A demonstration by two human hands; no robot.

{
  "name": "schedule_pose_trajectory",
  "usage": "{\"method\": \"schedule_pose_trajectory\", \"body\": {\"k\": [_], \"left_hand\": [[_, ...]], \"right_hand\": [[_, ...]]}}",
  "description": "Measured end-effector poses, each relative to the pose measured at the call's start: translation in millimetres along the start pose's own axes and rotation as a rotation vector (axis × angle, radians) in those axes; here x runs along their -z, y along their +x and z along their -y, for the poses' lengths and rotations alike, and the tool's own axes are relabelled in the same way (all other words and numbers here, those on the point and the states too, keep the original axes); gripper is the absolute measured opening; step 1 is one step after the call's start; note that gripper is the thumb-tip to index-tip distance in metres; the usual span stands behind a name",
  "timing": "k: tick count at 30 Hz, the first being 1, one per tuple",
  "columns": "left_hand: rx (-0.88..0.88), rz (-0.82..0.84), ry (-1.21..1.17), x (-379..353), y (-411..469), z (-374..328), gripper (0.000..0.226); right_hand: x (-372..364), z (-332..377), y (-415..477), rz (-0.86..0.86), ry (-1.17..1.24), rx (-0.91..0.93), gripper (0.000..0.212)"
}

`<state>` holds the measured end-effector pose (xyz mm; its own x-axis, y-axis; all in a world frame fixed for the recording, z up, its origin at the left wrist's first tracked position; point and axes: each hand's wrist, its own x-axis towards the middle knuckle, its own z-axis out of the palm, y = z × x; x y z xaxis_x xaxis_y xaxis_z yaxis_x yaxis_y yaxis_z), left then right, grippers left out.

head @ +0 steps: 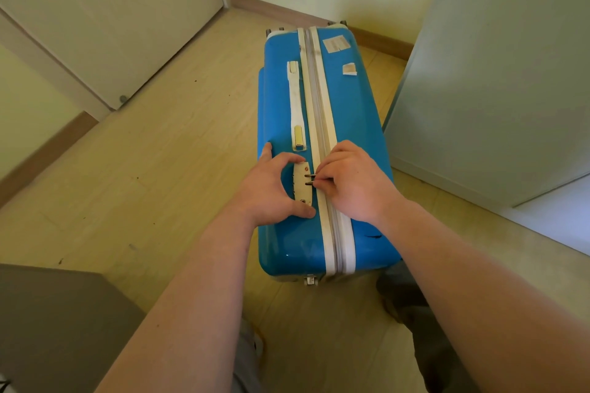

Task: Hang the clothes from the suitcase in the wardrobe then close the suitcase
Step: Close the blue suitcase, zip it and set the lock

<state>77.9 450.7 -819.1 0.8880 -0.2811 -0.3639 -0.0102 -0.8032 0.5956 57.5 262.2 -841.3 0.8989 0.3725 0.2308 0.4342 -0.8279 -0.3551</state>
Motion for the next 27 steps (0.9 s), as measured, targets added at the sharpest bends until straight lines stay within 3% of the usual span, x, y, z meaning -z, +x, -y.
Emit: {"method": "schedule_pose_trajectory", "body": {"k": [5, 9, 13, 15, 17, 20, 27], "left_hand": [[0.019, 0.001, -0.029, -2, 2, 3, 0.099], [0.047, -0.026, -0.132, -11, 1, 9, 0.133], [0.248, -0.083, -0.396, -24, -11, 12, 0.155], [0.335, -0.116, -0.491, -31, -25, 14, 0.146], [0.395, -0.122, -0.521, -30, -41, 11, 0.122], [0.44, -0.044, -0.576, -24, -56, 9, 0.096], [0.635, 0.065, -0.645, -21, -49, 20, 0.101]], "right_hand": [[-6, -2, -3, -0.038, -0.011, -0.079, 0.02], [-5, -3, -14, -0.116, 0.117, -0.271, 0.018], [-2, 1, -30, -0.11, 0.103, -0.562, 0.049], [4, 8, -46, -0.077, 0.147, -0.737, 0.067], [10, 12, -59, -0.018, 0.261, -0.955, 0.08], [17, 4, -67, 0.011, 0.557, -1.283, 0.082], [8, -11, -61, 0.064, 0.913, -1.435, 0.074]]}}
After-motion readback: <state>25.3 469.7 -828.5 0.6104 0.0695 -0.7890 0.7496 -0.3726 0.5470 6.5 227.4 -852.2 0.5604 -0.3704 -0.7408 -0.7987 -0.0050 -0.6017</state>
